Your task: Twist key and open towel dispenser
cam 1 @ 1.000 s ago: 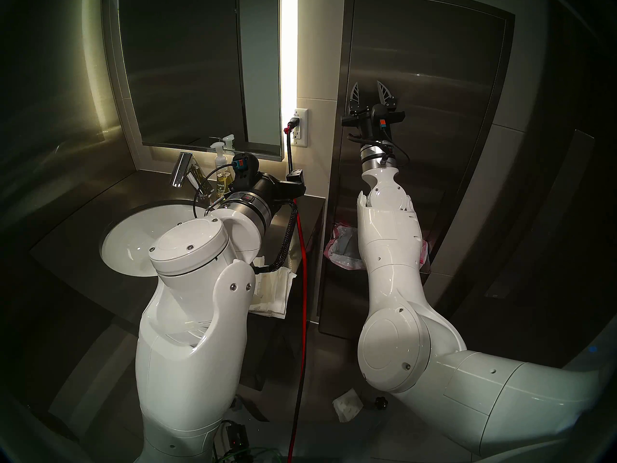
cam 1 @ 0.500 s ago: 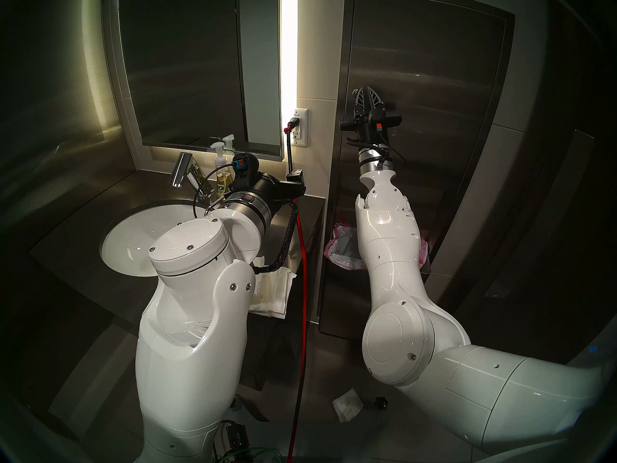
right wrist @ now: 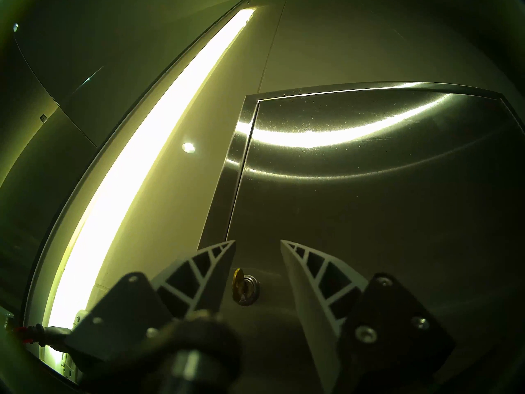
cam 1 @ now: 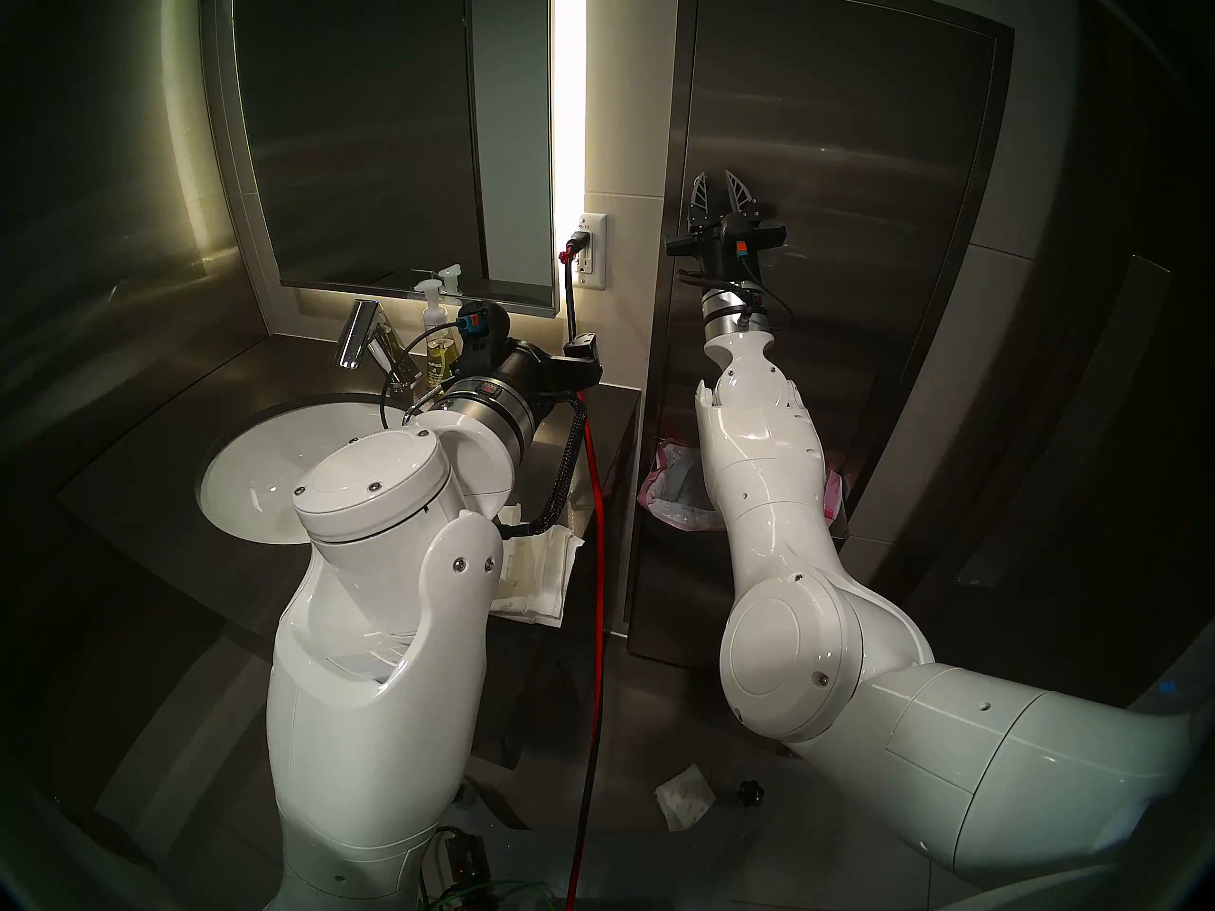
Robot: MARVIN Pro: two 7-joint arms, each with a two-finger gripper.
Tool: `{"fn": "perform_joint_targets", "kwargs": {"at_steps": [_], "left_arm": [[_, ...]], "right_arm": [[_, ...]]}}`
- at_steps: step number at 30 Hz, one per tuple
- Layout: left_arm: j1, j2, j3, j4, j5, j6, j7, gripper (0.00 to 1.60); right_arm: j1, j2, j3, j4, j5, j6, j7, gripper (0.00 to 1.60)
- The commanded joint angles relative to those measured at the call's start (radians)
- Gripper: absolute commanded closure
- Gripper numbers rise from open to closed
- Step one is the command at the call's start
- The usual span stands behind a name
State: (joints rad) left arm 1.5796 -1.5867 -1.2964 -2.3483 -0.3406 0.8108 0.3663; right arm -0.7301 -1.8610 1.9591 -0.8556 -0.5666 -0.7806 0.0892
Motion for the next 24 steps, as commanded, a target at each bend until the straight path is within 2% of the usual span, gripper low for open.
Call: {"fn": "perform_joint_targets", "kwargs": {"at_steps": [1,8,11,15,19,24], "left_arm": [[-0.01,0.001,-0.003,-0.009,0.0,-0.002,0.001,0.0],[-0.009,0.001,-0.003,-0.009,0.0,-0.002,0.001,0.0],[-0.009,0.001,-0.003,-0.009,0.0,-0.002,0.001,0.0],[-0.009,0.001,-0.003,-0.009,0.0,-0.002,0.001,0.0],[-0.009,0.001,-0.003,-0.009,0.0,-0.002,0.001,0.0],[-0.009,0.001,-0.003,-0.009,0.0,-0.002,0.001,0.0]], "right_arm": [[0.049,0.013,-0.004,0.02,-0.008,-0.015,-0.016,0.64],[0.074,0.02,-0.007,0.061,-0.019,-0.025,-0.033,0.67],[0.09,0.026,-0.01,0.093,-0.03,-0.031,-0.047,0.77],[0.106,0.029,-0.01,0.118,-0.036,-0.034,-0.06,0.75],[0.12,0.031,-0.01,0.139,-0.04,-0.037,-0.072,0.83],[0.132,0.035,-0.009,0.165,-0.046,-0.047,-0.09,0.79]]}}
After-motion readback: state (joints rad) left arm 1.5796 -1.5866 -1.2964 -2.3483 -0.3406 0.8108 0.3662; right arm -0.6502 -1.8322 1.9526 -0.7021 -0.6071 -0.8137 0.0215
